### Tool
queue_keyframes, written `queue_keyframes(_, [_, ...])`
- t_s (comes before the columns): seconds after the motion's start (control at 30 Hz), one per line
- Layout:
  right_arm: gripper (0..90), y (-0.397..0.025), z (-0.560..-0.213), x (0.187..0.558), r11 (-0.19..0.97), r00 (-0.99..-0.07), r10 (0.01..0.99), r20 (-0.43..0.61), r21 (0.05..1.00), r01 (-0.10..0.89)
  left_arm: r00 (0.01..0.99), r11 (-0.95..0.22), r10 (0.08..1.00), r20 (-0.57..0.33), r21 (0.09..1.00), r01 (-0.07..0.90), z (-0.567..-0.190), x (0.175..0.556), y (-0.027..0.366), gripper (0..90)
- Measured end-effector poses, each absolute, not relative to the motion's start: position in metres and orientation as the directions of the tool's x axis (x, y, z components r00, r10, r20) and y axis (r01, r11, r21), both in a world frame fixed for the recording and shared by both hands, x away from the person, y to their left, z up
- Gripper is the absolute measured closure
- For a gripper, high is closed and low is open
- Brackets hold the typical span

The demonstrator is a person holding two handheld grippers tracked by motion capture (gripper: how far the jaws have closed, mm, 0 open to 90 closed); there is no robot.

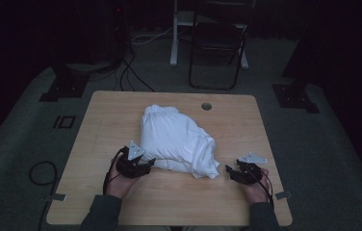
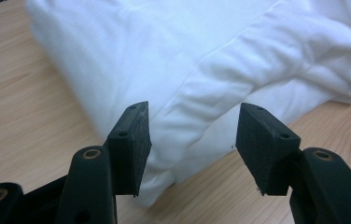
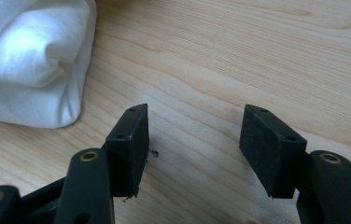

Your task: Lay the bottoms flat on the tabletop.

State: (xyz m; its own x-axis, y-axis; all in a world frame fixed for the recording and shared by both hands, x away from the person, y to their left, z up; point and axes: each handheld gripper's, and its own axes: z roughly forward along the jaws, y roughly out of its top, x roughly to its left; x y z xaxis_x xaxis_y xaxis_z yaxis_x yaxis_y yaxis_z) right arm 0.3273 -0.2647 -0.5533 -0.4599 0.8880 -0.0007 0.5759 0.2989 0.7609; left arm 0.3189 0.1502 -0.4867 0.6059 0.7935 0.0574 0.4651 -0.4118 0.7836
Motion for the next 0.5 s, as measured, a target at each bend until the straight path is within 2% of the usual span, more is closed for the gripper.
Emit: queue_keyframes(0.5, [40.7, -0.264, -0.553, 0.328, 0.298, -0.459, 0.888, 0.0, 0.76, 0.577, 0.687, -0.441, 0.726, 0.037, 0.792, 0.423, -0.473, 0.335, 0.107, 43.9])
